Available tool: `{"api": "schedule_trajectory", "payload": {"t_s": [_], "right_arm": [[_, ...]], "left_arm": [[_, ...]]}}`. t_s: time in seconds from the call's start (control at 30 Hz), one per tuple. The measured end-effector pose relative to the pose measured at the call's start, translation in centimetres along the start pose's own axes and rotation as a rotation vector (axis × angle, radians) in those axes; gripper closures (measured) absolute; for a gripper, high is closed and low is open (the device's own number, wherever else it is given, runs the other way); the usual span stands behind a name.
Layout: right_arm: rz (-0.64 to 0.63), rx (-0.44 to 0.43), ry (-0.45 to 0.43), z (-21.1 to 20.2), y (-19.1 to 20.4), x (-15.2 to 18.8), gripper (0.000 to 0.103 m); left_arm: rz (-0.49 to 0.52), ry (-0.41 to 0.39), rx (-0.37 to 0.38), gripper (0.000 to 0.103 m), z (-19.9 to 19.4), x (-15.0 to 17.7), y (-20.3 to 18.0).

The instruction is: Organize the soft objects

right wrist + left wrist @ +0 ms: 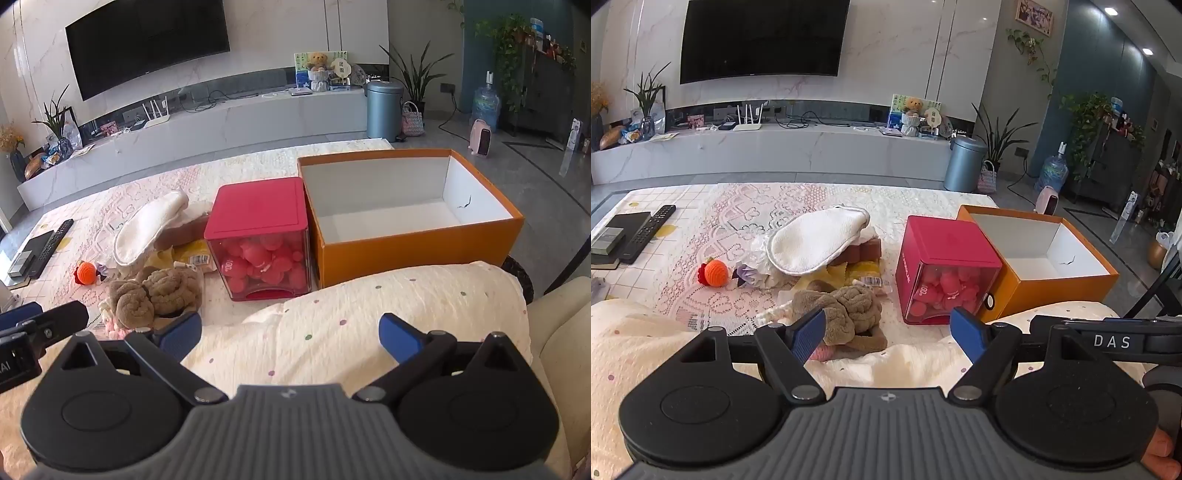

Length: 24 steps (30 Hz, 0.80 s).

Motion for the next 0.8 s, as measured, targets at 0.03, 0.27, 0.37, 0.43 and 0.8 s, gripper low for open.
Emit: {"api": "schedule_trajectory", "payload": {"t_s": [0.03, 0.27, 0.37, 0.43, 0.8], "right_arm": [[-0.001, 0.000, 0.000, -0.03, 0.01, -0.03, 0.003], [-0.007, 0.003, 0.001, 0.20, 0.12, 0.14, 0.003], [-0.008, 0.006, 0.001, 0.09, 0.10, -0.03, 0.003], [-0.010, 0.009, 0.001, -0.13, 0.17, -0.07, 0.003], [-0.022, 0.013, -0.002, -0.32, 0.26, -0.37, 0.003]], "left_arm": [[0.000, 0.002, 0.000, 0.013, 0.00, 0.01, -0.01], [-0.004, 0.006, 0.006, 0.013, -0.02, 0.03, -0.05], [-0.006, 0.008, 0.006, 0.013, -0.04, 0.01, -0.05], [-0.007, 0.009, 0.006, 0.013, -0.01, 0.01, -0.02], [-0.006, 0.006, 0.007, 0.013, 0.32, 0.11, -0.24]]}}
Point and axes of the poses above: each gripper's, at about its wrist camera, not at the fingertips, and z roughly the way its jaws point, y to its left, x to its underside, the point moved 3 cm from there along z, roughly the way its jaws point, and after that the axes turned 1 degree about -y, right-handed, at the moved point
